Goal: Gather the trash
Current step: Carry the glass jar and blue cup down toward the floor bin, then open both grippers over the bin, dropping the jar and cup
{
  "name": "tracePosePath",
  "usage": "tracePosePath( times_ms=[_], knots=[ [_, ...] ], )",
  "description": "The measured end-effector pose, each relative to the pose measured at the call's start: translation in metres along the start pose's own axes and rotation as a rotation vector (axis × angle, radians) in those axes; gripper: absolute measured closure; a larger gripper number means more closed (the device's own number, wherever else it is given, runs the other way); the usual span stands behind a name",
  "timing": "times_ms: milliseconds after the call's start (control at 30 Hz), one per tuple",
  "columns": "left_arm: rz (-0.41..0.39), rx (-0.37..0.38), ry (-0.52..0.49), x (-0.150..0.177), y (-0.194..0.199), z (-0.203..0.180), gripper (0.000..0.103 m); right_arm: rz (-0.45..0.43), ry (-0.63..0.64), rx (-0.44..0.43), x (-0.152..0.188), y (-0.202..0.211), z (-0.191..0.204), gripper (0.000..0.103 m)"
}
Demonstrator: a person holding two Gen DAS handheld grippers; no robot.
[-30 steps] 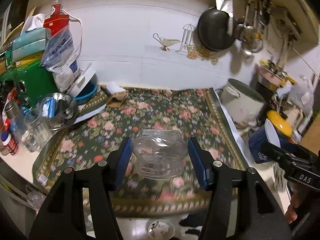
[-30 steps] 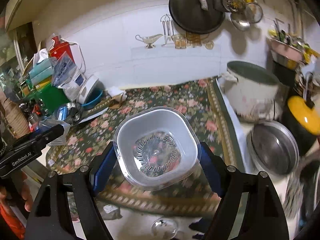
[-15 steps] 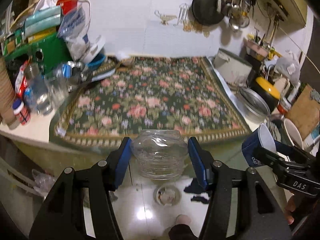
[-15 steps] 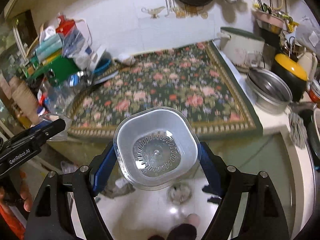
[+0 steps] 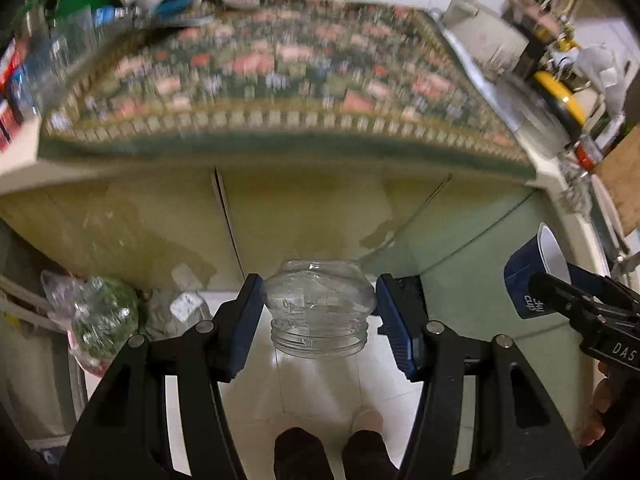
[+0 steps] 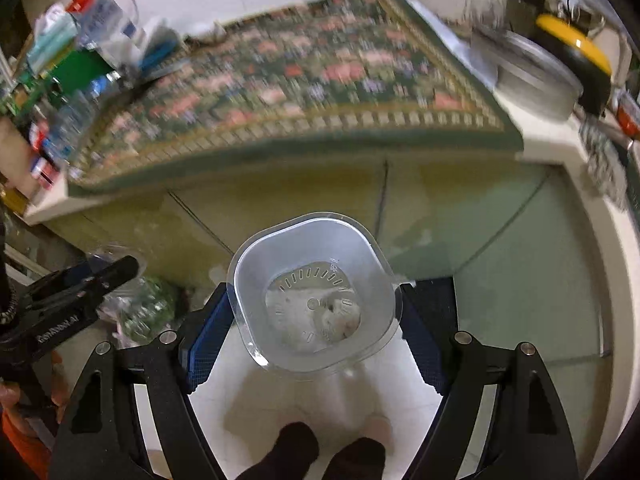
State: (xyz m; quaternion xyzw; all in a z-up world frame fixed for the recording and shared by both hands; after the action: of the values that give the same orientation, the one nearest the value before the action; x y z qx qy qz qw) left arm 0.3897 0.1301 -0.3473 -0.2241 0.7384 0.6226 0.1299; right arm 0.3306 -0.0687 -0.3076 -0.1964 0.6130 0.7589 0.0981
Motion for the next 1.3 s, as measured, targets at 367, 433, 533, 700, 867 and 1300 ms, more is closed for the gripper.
tracePosePath(
  times_ms=[367,433,533,700,867,1300],
  knots=[
    [0.105,-0.049,0.131,0.087,-0.158,0.018,0.046,0.149,0.088,0.036,0.062,-0.178,-0.045,0.025],
    [0.113,-0.047,0.147,0.096,-0.181,0.024,0.046,0.162,0.096,0.015,0.067,-0.207,-0.044,0.025],
    [0.110,-0.058,0.150,0.101,-0.210,0.030,0.046,0.166,0.107,-0.015,0.070,-0.244,-0.040,0.024],
    [0.108,-0.067,0.155,0.107,-0.253,0.036,0.046,0.233,0.060,-0.130,0.073,-0.296,-0.033,0.024],
    [0.126,-0.055,0.158,0.106,-0.287,0.034,0.046,0.279,0.017,-0.147,0.083,-0.320,-0.039,0.024],
    [0.191,0.010,0.090,0.106,-0.341,-0.002,0.046,0.256,0.028,-0.127,0.078,-0.322,-0.063,0.024]
  ],
)
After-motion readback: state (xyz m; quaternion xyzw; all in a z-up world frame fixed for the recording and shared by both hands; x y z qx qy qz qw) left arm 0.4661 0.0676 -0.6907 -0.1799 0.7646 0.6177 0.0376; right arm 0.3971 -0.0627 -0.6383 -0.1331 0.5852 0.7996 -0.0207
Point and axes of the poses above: each gripper's, at about its wrist camera, not at the fingertips, and y roughly against the way its jaws point, z to its left, x to its underside, the point moved 5 cm from there along -y, roughly the way its jaws point
